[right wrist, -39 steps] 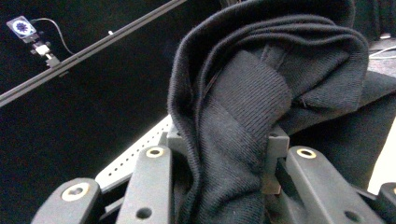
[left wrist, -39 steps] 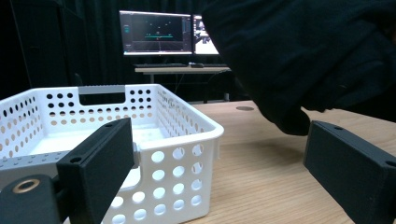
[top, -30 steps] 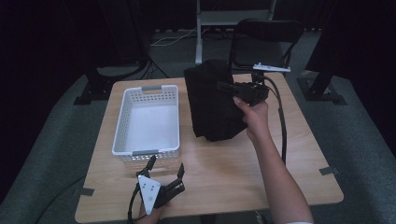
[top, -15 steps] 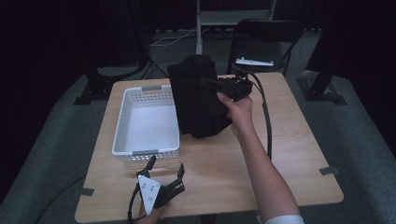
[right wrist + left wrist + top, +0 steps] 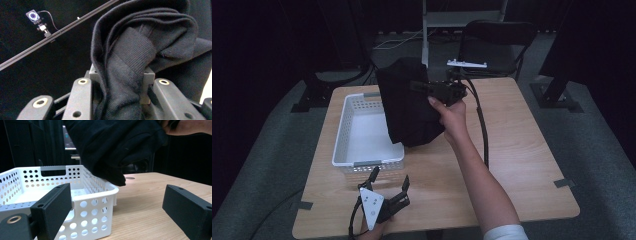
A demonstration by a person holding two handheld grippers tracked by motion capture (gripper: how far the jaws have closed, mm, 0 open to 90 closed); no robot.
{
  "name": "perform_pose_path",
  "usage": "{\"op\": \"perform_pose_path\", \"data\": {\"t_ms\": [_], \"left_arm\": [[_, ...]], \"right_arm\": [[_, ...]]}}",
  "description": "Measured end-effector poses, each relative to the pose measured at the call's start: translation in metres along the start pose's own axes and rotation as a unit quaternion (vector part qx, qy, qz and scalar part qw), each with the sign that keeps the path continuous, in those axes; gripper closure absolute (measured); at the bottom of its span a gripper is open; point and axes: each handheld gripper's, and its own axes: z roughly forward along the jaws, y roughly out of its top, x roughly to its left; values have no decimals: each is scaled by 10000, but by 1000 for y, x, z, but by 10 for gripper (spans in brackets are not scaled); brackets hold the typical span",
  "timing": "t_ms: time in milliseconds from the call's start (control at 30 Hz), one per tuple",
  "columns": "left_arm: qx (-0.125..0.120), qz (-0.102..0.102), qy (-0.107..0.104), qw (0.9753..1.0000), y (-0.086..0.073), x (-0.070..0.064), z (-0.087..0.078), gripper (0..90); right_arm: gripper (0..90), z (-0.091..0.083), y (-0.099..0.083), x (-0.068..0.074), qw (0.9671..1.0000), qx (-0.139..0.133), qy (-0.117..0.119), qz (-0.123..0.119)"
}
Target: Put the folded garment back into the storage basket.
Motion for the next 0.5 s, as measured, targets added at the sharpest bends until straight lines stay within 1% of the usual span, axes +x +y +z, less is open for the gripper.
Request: {"op": "perform_pose_path", "data": {"t_ms": [200,500], "left_arm": [[-9,0,-6,10000,0,0,0,102],[-11,1,-14,10000,0,0,0,102]], "right_arm": [[665,16,-3,3,10000,7,68,21],[665,39,-2,12,9998,135,134,4]]}}
